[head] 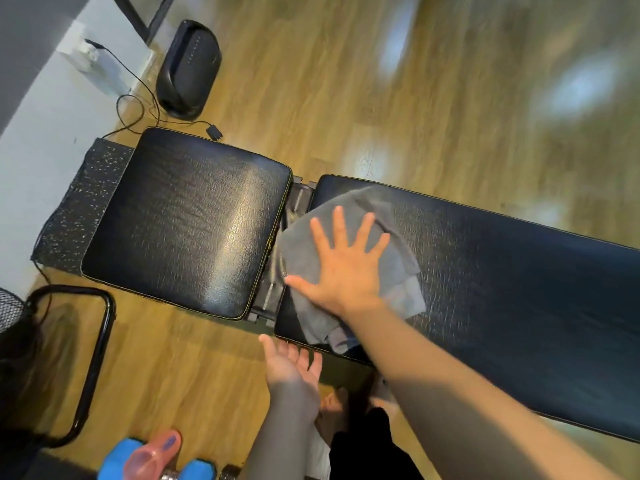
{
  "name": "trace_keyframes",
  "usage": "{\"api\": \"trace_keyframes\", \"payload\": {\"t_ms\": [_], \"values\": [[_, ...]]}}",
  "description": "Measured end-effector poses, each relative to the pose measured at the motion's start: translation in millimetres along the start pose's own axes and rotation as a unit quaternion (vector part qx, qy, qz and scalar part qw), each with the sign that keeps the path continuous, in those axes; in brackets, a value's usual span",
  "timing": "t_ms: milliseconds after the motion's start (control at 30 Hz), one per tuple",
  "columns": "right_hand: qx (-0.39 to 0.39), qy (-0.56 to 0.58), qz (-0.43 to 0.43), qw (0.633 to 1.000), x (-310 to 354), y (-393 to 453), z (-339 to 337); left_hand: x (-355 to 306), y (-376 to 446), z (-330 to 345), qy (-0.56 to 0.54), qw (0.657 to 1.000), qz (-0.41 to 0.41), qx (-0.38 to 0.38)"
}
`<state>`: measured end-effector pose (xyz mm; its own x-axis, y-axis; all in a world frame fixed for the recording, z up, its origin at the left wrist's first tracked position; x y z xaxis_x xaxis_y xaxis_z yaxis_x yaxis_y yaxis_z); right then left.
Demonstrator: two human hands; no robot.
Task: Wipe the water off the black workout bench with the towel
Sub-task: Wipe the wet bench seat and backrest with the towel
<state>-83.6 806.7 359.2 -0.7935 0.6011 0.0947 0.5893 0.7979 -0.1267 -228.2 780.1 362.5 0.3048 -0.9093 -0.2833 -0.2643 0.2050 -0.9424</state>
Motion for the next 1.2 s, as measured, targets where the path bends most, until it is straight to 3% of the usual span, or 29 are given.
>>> {"api": "trace_keyframes", "payload": {"t_ms": [100,267,367,500,633,700,800,867,933,1033,1100,1200], "values": [[-0.023,0.009,-0.097,0.995,16,-44,5,-1,5,-3,0.009,1.000,-0.007,0.021],[-0.028,0.014,-0.126,0.992,-43,-110,14,-2,3,-1,0.051,0.999,0.011,0.007],[-0.025,-0.007,-0.051,0.998,-107,-122,11,2,1,4,0.056,0.998,0.026,-0.019],[-0.030,-0.007,0.121,0.992,-177,-76,-2,9,6,8,0.072,0.994,0.058,-0.057],[-0.047,0.044,0.248,0.967,-168,4,-5,17,7,8,0.103,0.989,0.078,-0.078],[-0.052,0.052,0.224,0.972,-135,24,-5,20,2,10,0.112,0.987,0.087,-0.080],[-0.055,0.032,0.089,0.994,-77,11,1,30,6,10,0.177,0.972,0.137,-0.077],[-0.054,0.025,0.014,0.998,-53,-23,9,37,3,10,0.257,0.939,0.214,-0.083],[-0.055,0.021,-0.023,0.998,-50,-65,15,43,-8,11,0.339,0.875,0.335,-0.087],[-0.029,0.007,-0.047,0.998,-84,-129,21,55,-24,15,0.380,0.792,0.477,-0.019],[-0.016,0.002,-0.025,1.000,-124,-164,18,70,-31,19,0.407,0.745,0.527,0.034],[-0.004,-0.018,0.068,0.998,-195,-188,11,97,-42,22,0.424,0.709,0.556,0.084]]}}
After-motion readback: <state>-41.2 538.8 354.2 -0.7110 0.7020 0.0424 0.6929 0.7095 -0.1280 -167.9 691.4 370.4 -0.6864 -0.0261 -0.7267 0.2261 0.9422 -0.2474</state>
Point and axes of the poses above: each hand's wrist, its own y-axis towards the middle knuckle, its own z-axis out of the palm, x = y × z, the point moved 1 cm from there along y, towards the middle knuckle, and after that the axes turned 15 degrees about -x, right-handed, at the moved point
